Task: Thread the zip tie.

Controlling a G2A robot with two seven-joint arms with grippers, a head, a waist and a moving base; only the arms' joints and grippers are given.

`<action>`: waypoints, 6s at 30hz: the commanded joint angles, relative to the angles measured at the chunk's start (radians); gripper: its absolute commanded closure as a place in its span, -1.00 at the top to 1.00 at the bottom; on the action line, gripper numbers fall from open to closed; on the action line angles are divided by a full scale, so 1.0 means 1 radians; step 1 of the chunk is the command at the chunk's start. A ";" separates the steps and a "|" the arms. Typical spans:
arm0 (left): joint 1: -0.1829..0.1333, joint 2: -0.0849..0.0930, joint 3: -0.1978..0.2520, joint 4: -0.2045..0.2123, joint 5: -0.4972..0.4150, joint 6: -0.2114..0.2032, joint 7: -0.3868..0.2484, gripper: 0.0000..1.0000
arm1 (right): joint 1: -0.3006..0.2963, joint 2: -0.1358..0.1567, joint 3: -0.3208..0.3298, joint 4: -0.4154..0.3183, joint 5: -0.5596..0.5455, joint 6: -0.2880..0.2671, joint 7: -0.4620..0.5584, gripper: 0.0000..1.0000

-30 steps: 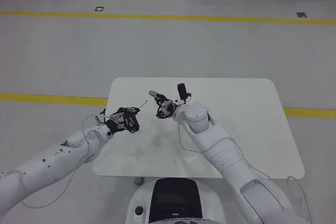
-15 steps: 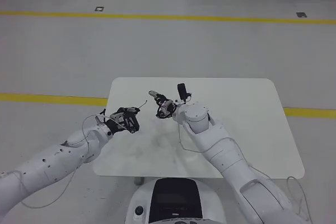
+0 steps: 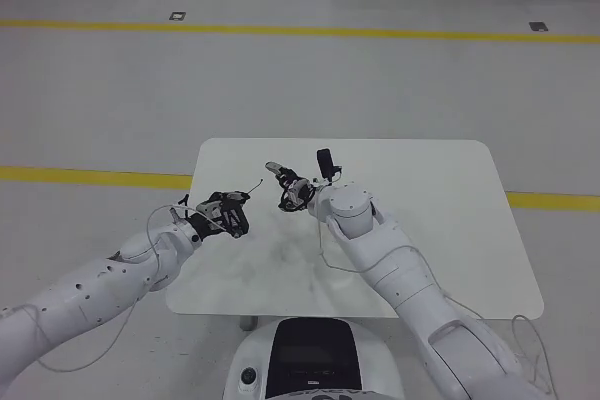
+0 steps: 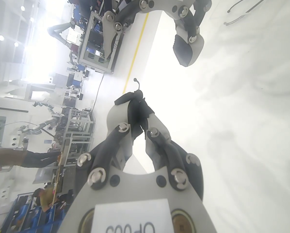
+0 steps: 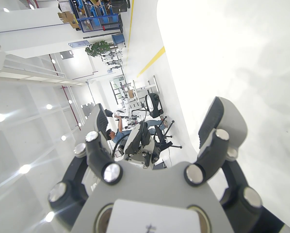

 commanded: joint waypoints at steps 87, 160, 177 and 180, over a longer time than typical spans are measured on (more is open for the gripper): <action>-0.101 0.056 0.065 0.264 -0.566 -0.518 0.454 -1.00 | -0.071 0.146 0.240 -0.102 -0.210 -0.317 0.569 1.00; -0.224 -0.023 0.065 -0.133 -1.393 -0.518 -0.210 -1.00 | -0.028 0.225 0.391 0.106 -0.002 -0.550 0.984 1.00; -0.107 -0.072 -0.201 -0.073 -1.605 -0.518 -0.532 -1.00 | -0.028 0.225 0.391 0.106 -0.002 -0.550 0.984 1.00; -0.069 -0.083 -0.236 -0.082 -1.549 -0.518 -0.538 -1.00 | -0.028 0.225 0.391 0.106 -0.002 -0.550 0.984 1.00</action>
